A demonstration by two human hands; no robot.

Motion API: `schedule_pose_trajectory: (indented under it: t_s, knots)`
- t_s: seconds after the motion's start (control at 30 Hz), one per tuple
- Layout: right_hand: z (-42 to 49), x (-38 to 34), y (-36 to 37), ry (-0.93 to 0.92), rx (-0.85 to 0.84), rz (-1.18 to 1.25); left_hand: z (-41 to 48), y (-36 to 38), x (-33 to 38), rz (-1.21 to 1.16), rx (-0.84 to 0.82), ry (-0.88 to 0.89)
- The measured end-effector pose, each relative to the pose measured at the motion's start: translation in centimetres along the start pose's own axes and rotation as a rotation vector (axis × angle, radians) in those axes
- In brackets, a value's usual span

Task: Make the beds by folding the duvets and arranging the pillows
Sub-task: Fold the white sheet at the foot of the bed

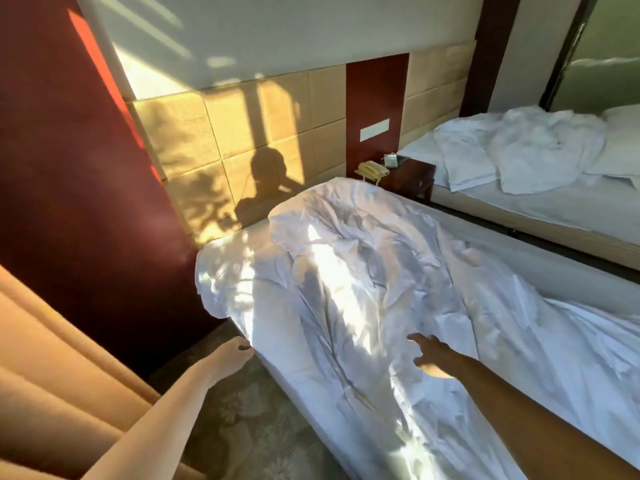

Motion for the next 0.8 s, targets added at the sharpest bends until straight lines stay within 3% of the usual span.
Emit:
schedule_pose_trajectory:
  t_s: [0.2,0.4,0.63,0.8]
  knots:
    - [8.2,-4.0,-1.1,0.069,-0.079,0.082,9.2,-2.4,-0.9,0.004,-0.165,-0.016]
    - [20.9,-9.1,-6.8,0.082,-0.004,0.148,23.7,-9.9,-3.0,-0.002,-0.127,-0.006]
    - [32.7,-22.6,-15.5,-0.021,0.113,0.028,34.2,-20.4,-1.4,-0.237,-0.025,-0.076]
    - [39.4,-31.0,-14.8,-0.089,0.108,-0.188,42.7,-21.0,-3.4,-0.342,-0.119,-0.228]
Point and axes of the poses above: each hand's wrist, its own z-axis towards the middle knuckle, its own y-axis out of the palm, x = y × z, the point moved 4 cm from there along z, towards the middle knuckle, and after that the axes turned 3 degrees about -z, right-handed, at the moved point
